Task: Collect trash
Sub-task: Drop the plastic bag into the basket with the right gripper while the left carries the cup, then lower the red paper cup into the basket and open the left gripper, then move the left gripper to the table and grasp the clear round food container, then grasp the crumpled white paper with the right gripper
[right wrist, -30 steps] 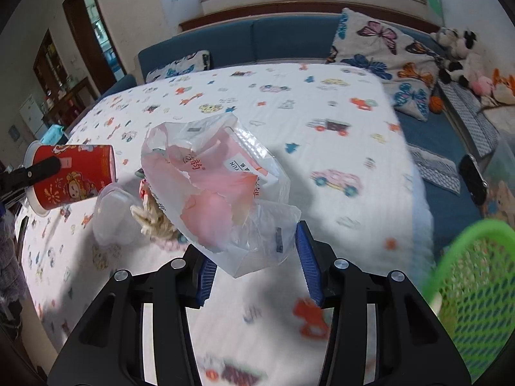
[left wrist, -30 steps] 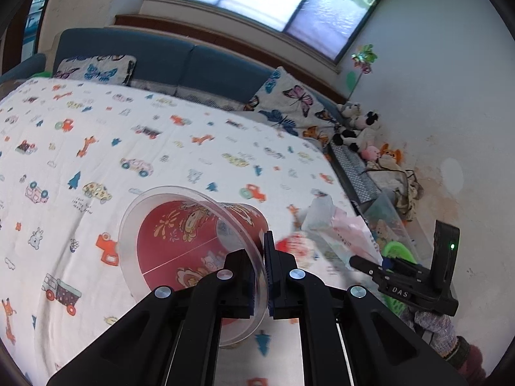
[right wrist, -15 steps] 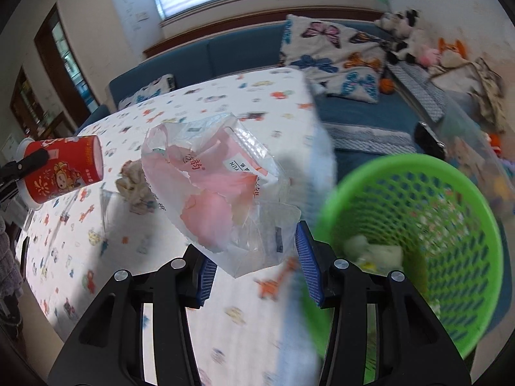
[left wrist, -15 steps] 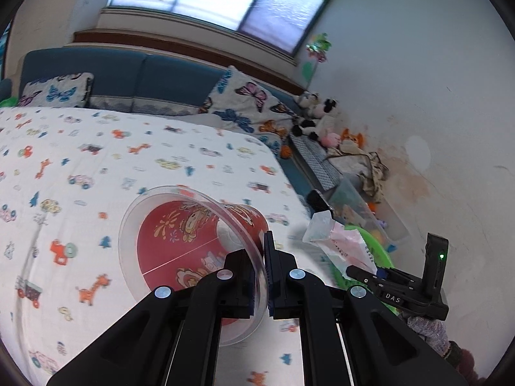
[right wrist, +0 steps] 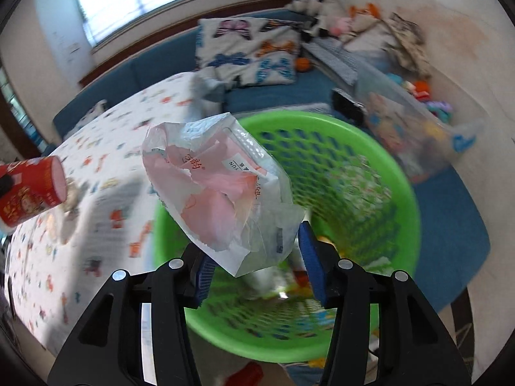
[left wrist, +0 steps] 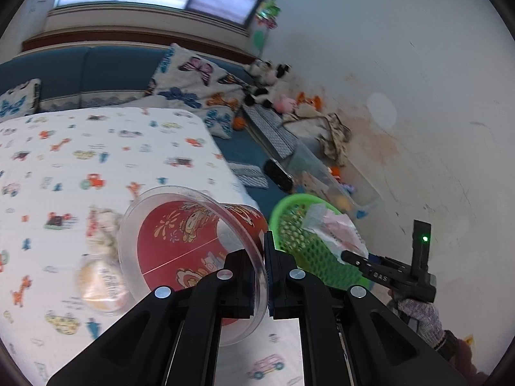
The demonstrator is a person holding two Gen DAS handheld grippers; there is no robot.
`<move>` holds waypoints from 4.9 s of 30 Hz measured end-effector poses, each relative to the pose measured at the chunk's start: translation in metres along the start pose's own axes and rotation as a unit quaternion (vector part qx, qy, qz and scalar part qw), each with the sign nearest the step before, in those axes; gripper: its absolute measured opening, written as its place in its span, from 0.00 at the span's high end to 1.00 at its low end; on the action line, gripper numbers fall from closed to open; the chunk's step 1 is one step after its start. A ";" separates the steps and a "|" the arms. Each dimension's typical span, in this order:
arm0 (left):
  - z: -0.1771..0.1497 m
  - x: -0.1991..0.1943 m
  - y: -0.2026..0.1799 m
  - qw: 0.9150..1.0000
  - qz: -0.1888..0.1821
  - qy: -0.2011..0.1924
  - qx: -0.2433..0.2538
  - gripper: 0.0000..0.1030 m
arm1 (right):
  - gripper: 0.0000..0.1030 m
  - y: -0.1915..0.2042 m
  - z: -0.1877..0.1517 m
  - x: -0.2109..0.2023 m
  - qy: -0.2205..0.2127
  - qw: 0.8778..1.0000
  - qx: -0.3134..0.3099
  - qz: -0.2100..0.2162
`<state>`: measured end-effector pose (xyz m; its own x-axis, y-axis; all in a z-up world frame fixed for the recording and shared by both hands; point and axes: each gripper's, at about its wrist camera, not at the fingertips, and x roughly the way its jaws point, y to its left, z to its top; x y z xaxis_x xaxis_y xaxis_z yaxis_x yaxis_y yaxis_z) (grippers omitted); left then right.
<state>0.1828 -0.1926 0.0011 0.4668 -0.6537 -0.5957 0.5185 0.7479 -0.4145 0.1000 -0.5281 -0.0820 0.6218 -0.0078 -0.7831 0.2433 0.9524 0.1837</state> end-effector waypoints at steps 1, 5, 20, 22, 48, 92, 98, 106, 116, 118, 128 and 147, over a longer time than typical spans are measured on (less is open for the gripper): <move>0.000 0.005 -0.005 1.000 -0.004 0.004 0.003 0.95 | 0.47 -0.005 -0.001 0.001 0.004 1.000 0.005 -0.002; 0.001 0.025 -0.026 0.999 -0.018 0.022 0.017 0.95 | 0.31 -0.023 -0.007 0.005 0.009 1.000 0.025 -0.017; -0.006 0.126 -0.101 0.990 -0.044 0.109 0.076 0.95 | 0.25 -0.047 -0.025 -0.036 -0.021 0.999 0.029 -0.030; -0.010 0.139 -0.108 0.988 -0.045 0.121 0.080 0.95 | 0.25 -0.050 -0.028 -0.040 -0.023 0.999 0.030 -0.032; -0.052 0.206 -0.150 0.965 -0.066 0.226 0.116 0.66 | 0.24 -0.080 -0.056 -0.067 -0.036 0.997 0.068 -0.030; -0.048 0.006 0.091 0.975 0.218 0.041 0.031 0.17 | 0.20 0.117 -0.016 -0.034 -0.020 0.990 -0.105 0.092; -0.051 0.025 0.108 0.969 0.236 0.062 0.029 0.17 | 0.20 0.132 -0.015 -0.026 -0.012 0.988 -0.117 0.097; -0.051 0.031 0.122 0.972 0.224 0.069 0.008 0.34 | 0.20 0.147 -0.012 -0.015 -0.003 0.986 -0.128 0.104; -0.051 0.006 0.119 0.976 0.215 0.040 0.007 0.36 | 0.20 0.177 -0.010 -0.003 0.008 0.982 -0.151 0.116; -0.050 -0.004 0.119 0.976 0.217 0.031 0.006 0.36 | 0.20 0.184 -0.010 0.000 0.010 0.980 -0.157 0.120; -0.052 -0.055 0.131 0.972 0.234 -0.004 -0.017 0.36 | 0.20 0.231 -0.008 0.026 0.028 0.971 -0.185 0.150; -0.068 -0.097 0.160 0.964 0.261 -0.023 -0.050 0.36 | 0.22 0.324 0.010 0.090 0.064 0.957 -0.206 0.192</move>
<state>0.1722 -0.0018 -0.0542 0.6776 -0.1871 -0.7112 0.1339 0.9823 -0.1308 0.2425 -0.2229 -0.0872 0.5045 0.3800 -0.7753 -0.3157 0.9169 0.2440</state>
